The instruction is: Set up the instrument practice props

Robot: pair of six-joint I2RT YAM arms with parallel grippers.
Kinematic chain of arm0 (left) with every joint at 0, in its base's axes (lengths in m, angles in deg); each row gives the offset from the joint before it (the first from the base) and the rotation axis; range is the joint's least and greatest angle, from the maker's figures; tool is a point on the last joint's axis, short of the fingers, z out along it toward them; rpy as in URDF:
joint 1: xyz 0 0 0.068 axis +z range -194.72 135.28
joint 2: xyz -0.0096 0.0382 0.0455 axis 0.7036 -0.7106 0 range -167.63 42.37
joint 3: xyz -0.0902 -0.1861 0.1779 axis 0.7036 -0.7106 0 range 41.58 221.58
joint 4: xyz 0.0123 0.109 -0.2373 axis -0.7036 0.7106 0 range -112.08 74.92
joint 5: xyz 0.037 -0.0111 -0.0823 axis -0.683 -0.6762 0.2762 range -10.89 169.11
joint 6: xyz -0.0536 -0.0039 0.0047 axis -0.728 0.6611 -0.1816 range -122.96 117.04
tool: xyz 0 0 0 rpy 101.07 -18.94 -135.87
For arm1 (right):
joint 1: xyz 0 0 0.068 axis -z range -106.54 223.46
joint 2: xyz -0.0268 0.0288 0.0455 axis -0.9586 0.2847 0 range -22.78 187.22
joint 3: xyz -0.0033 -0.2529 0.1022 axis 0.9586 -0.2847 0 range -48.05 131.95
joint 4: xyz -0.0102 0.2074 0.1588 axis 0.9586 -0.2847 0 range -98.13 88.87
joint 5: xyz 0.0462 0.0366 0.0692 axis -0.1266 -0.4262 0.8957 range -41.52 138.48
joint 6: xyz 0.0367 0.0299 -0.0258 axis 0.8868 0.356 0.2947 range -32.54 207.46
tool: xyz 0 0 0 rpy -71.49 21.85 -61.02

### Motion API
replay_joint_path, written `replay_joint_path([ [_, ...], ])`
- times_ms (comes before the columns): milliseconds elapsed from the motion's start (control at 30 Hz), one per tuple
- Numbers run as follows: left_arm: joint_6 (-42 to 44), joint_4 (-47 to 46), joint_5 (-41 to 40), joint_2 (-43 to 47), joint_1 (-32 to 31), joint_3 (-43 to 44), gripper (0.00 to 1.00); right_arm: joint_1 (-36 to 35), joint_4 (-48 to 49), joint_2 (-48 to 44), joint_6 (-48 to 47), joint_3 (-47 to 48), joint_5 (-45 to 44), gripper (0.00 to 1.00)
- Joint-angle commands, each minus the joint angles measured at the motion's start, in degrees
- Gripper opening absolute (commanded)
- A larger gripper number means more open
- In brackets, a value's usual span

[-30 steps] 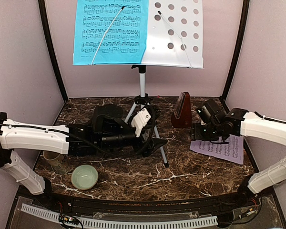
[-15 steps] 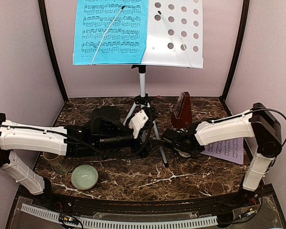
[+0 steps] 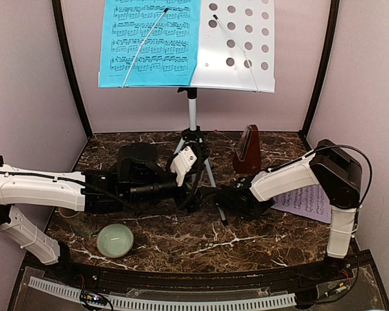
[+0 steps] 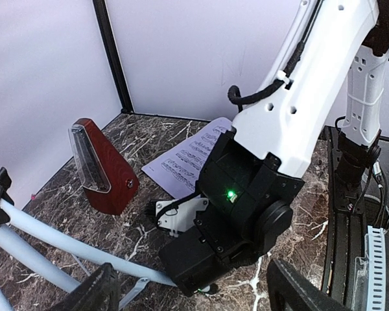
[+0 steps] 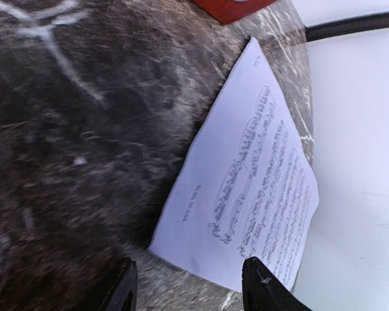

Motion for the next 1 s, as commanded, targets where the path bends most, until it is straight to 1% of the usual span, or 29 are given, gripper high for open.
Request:
replay_joint_path([
  [0, 0.9, -2.0, -0.1, 1.8, -0.2, -0.5, 0.80, 3.1, 1.4, 3.4, -2.3, -3.0, 1.3, 0.54],
  [167, 1.5, -2.4, -0.2, 1.8, -0.2, -0.1, 0.80, 5.0, 4.2, 5.8, -5.4, -3.0, 1.0, 0.48],
  [300, 1.5, -1.5, 0.4, 2.1, -0.2, 0.7, 0.80, 5.9, 6.4, 7.1, -7.4, -2.7, 1.7, 0.29],
  [367, 1.4, -1.1, 0.5, 2.6, -0.2, 0.8, 0.80, 6.1, 7.1, 6.5, -7.6, -2.9, 2.0, 0.13],
  [433, 1.3, -1.0, 0.6, 3.3, -0.2, 0.7, 0.80, 6.5, 7.7, 5.4, -7.6, -3.5, 2.1, 0.01],
  [600, 1.2, -0.8, 0.9, 4.2, -0.1, 0.6, 0.79, 7.3, 7.9, 1.3, -8.0, -3.9, 0.6, 0.00],
  [700, 1.9, -0.6, 0.9, 3.9, -0.2, 0.7, 0.79, 7.3, 7.7, -3.0, -7.9, -3.6, 1.9, 0.00],
  [933, 1.9, -1.8, -0.2, 4.3, -0.2, 0.3, 0.79, 7.1, 8.6, -19.7, -7.8, -2.8, 10.8, 0.00],
  [967, 2.0, -2.1, -0.6, 4.3, -0.2, 0.1, 0.79, 7.1, 8.6, -23.3, -7.5, -2.8, 12.5, 0.00],
])
